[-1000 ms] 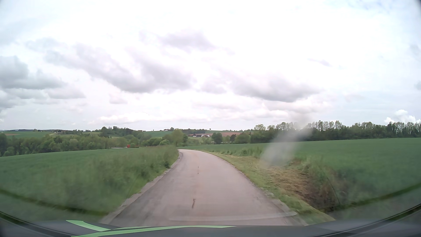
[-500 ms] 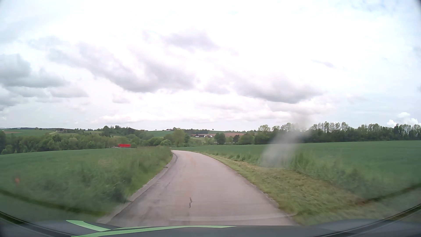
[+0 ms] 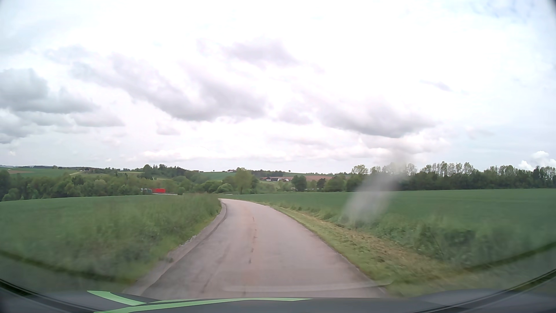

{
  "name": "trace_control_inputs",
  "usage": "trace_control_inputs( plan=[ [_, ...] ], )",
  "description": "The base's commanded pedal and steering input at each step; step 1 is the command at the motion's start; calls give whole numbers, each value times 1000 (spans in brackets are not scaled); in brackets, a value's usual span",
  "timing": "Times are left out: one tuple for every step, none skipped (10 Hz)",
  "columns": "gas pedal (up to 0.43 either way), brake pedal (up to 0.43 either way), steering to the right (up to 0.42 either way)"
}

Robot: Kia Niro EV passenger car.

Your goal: Follow the waypoints while adhering to traffic rules and regulations

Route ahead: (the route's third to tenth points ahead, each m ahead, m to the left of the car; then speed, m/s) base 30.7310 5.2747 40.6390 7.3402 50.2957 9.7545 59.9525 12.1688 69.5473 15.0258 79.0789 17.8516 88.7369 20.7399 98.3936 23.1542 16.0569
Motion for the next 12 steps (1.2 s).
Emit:
trace_control_inputs(
  plan=[
    [47,0,-26],
    [47,0,-28],
    [39,0,-29],
    [20,0,-29],
    [0,0,-29],
    [0,0,-29],
    [0,0,-29],
    [0,0,-29],
    [0,0,-29],
    [0,0,-29],
    [0,0,-29],
    [0,0,-29]
  ],
)
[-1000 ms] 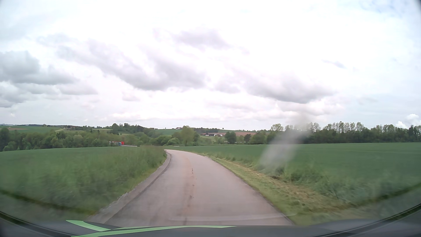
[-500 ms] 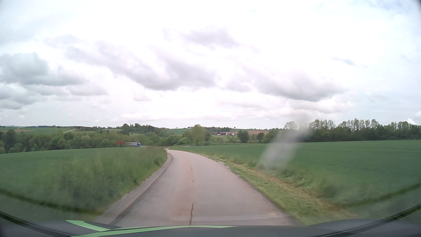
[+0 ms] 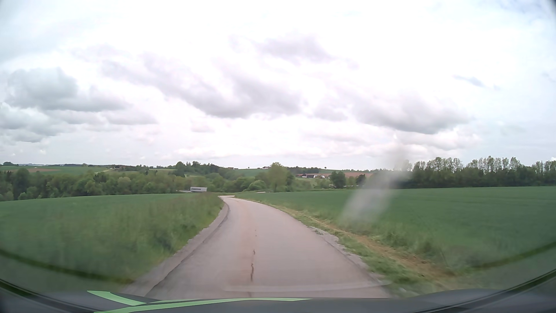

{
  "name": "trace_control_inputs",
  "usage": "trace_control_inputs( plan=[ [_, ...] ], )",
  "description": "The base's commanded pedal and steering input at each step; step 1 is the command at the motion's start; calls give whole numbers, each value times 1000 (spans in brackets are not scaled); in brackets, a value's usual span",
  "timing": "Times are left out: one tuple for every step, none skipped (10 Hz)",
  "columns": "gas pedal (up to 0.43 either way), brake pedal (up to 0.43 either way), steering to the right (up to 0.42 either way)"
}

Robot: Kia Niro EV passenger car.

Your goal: Follow the waypoints while adhering to traffic rules and regulations

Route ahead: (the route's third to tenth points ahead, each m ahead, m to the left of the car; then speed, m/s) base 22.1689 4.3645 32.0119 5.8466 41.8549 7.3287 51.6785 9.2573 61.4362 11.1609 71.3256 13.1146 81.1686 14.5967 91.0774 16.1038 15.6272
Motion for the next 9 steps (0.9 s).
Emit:
trace_control_inputs(
  plan=[
    [0,0,-29],
    [0,0,-29],
    [0,0,-29],
    [0,0,-29],
    [0,0,-29],
    [0,0,-29],
    [39,0,-28],
    [59,0,-27],
    [87,0,-27]
  ],
)
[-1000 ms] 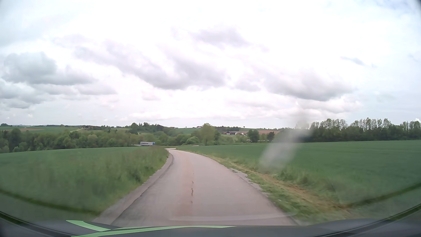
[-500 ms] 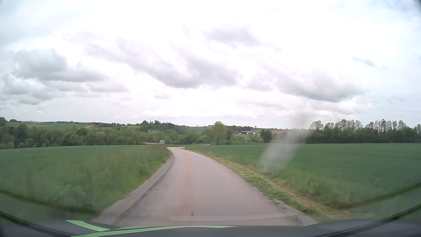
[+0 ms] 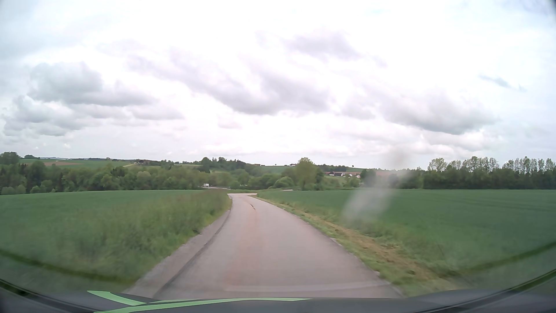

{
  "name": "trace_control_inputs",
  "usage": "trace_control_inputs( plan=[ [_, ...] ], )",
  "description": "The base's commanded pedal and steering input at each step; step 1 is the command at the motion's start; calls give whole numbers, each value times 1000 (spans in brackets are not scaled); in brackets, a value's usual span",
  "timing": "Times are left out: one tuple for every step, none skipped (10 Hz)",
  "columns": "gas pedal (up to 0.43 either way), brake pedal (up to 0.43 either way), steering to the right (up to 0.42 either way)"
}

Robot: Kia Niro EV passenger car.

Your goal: Follow the waypoints while adhering to traffic rules and regulations

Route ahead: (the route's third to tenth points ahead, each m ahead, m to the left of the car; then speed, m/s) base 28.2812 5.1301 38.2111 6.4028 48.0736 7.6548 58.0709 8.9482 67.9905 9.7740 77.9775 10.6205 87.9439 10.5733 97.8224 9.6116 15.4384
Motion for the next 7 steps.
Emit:
trace_control_inputs(
  plan=[
    [87,0,-26],
    [87,0,-24],
    [87,0,-21],
    [87,0,-20],
    [98,0,-20],
    [98,0,-19],
    [98,0,-19]
  ],
)
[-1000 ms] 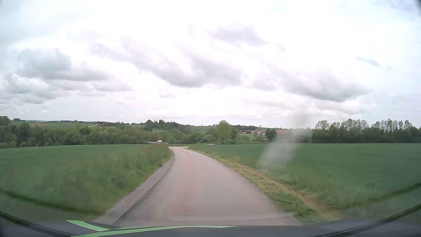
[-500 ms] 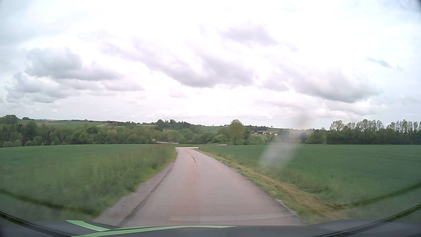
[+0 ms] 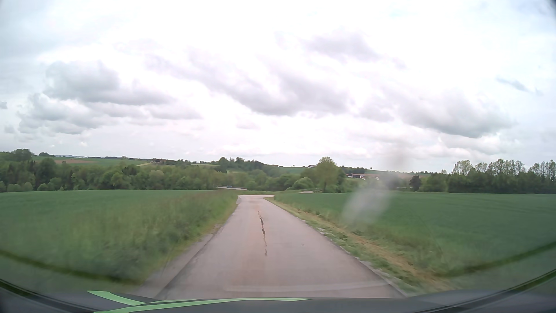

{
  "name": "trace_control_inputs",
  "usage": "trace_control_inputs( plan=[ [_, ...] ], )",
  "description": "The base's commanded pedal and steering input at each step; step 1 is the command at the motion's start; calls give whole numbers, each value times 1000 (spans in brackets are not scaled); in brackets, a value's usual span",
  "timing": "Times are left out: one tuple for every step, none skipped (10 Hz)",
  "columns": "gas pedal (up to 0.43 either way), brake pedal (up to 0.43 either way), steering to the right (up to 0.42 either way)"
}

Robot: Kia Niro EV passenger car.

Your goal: Follow the waypoints while adhering to traffic rules and regulations

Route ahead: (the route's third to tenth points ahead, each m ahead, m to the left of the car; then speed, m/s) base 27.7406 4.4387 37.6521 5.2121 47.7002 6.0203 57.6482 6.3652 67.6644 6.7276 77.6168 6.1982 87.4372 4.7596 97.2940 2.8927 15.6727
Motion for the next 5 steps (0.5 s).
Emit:
trace_control_inputs(
  plan=[
    [98,0,-20],
    [98,0,-19],
    [98,0,-18],
    [98,0,-17],
    [98,0,-17]
  ],
)
